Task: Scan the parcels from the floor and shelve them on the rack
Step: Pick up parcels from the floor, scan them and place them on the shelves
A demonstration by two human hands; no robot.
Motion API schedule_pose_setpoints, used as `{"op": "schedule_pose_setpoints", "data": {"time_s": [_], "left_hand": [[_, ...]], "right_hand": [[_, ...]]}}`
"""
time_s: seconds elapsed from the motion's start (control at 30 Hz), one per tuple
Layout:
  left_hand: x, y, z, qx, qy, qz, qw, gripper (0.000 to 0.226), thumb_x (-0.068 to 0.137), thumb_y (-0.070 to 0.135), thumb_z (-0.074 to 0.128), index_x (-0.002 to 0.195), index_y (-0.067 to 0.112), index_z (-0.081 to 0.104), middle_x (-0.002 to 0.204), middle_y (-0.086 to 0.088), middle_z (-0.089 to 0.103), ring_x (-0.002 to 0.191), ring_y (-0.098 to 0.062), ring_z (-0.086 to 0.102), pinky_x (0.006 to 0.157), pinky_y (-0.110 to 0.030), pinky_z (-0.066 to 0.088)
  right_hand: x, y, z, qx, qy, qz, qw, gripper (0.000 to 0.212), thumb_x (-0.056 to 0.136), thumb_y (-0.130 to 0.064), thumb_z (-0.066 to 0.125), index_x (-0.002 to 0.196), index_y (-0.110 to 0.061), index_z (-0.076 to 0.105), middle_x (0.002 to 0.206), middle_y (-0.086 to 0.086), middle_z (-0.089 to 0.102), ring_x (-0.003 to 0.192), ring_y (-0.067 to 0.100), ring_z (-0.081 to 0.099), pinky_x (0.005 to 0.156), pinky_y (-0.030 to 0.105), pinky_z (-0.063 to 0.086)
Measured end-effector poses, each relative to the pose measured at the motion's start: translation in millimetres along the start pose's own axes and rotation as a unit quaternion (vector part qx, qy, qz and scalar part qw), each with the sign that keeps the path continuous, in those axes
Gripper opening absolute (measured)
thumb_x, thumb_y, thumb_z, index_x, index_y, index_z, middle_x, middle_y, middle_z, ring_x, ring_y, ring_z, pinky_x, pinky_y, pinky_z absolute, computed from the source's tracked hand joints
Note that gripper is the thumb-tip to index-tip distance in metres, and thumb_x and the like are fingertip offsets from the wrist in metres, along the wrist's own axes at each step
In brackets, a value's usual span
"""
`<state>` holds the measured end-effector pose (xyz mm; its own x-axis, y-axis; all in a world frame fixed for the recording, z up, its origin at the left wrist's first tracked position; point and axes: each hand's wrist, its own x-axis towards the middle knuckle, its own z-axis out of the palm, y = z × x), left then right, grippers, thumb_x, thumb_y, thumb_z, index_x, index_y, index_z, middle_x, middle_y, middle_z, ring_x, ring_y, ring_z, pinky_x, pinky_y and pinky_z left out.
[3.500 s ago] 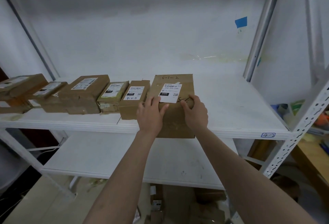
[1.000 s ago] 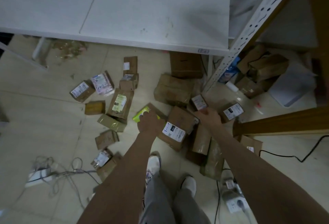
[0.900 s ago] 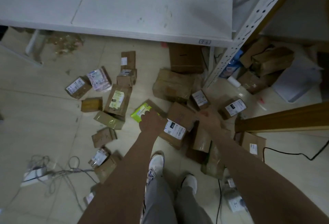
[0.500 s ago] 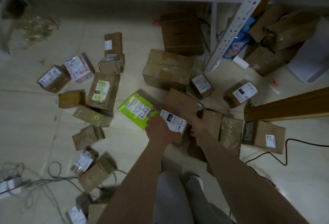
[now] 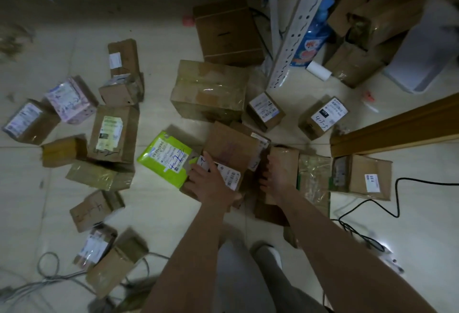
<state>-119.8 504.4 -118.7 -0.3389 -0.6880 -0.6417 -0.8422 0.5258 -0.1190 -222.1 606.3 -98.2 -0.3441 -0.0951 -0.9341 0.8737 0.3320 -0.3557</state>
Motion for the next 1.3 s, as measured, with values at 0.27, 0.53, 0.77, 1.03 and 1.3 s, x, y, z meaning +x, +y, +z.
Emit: {"op": "schedule_pose_setpoints", "data": {"time_s": [0.27,0.53,0.77,1.03,1.3], "left_hand": [[-132.0,-25.7,-161.2,-0.084,0.112,0.097,0.985,0.155,0.042,0.086,0.073,0.158,0.011,0.003,0.147,-0.019,0.028,0.132,-0.038,0.033,0.103,-0.048,0.032],[-307.3,-34.5,-364.3,-0.246,0.146,0.120,0.951,0.157,0.045,0.079,0.079,0.157,0.016,-0.010,0.159,-0.014,0.017,0.146,-0.034,0.016,0.118,-0.052,0.015],[-408.5,-49.6,-473.3,-0.407,0.204,0.139,0.879,0.153,0.049,0.074,0.084,0.159,0.020,-0.009,0.161,-0.010,0.017,0.148,-0.033,0.017,0.119,-0.052,0.018],[-485.3,-72.1,-558.3,-0.550,0.197,0.332,0.741,0.135,0.057,0.065,0.087,0.159,0.026,0.007,0.147,0.009,0.034,0.133,-0.007,0.035,0.102,-0.024,0.041],[-509.4,-88.5,-634.6,-0.634,0.082,0.434,0.635,0.070,0.071,0.039,0.081,0.132,0.025,0.051,0.112,0.016,0.061,0.098,0.000,0.061,0.063,-0.006,0.049]], "right_hand": [[-154.0,-69.2,-14.6,0.075,0.023,-0.093,0.993,0.026,0.092,-0.038,0.066,0.110,-0.021,0.061,0.103,-0.003,0.061,0.092,0.015,0.059,0.085,0.034,0.050],[-368.6,-132.2,-30.8,0.071,-0.066,-0.229,0.969,0.103,0.056,-0.075,0.075,0.140,-0.019,0.053,0.126,0.005,0.068,0.118,0.028,0.062,0.088,0.038,0.049],[-527.4,-160.3,-47.8,0.050,-0.097,-0.390,0.914,0.074,0.081,-0.051,0.067,0.148,-0.026,0.045,0.137,-0.001,0.061,0.125,0.021,0.059,0.096,0.046,0.051],[-653.5,-206.5,-62.6,0.101,-0.066,-0.478,0.870,0.134,0.035,-0.062,0.094,0.151,-0.023,0.038,0.137,0.004,0.060,0.119,0.022,0.063,0.098,0.045,0.053],[-707.2,-233.4,-58.4,0.271,-0.072,-0.526,0.803,0.115,0.017,-0.059,0.092,0.122,-0.026,0.059,0.124,0.002,0.066,0.115,0.021,0.060,0.085,0.037,0.051]]}}
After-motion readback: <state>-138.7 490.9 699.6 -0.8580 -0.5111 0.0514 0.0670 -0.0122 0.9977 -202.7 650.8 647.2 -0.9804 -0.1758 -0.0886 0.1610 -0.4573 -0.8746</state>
